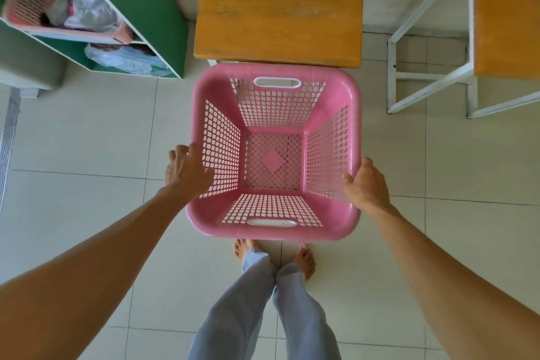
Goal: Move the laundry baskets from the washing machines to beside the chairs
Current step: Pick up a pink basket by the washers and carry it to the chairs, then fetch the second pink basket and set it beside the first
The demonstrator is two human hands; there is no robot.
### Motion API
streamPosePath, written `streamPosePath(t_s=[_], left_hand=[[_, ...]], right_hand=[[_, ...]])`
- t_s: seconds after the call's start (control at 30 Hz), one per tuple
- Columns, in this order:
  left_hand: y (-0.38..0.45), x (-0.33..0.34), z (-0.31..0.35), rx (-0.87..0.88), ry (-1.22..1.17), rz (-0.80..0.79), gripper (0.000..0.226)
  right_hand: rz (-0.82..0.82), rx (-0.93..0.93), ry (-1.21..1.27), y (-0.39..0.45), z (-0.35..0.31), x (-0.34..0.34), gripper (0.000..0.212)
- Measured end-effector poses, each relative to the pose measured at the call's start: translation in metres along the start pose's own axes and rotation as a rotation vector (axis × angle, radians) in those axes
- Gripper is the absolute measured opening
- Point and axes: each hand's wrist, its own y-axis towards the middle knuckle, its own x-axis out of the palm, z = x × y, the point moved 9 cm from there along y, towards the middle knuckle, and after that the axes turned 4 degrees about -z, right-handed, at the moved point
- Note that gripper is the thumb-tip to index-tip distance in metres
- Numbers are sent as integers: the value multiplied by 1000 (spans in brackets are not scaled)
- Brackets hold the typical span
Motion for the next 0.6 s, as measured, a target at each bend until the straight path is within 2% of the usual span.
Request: streamPosePath(t_s=[0.27,0.43,0.6], left_hand=[[-108,-19,132,330,35,-112,64],[-179,-39,244,548,70,-208,77],[-284,-77,345,723,269,-184,61]], right_hand=[[3,40,158,-115,18,-46,48],[36,48,189,-182,67,-98,40],[108,98,321,-247,133,-154,42]])
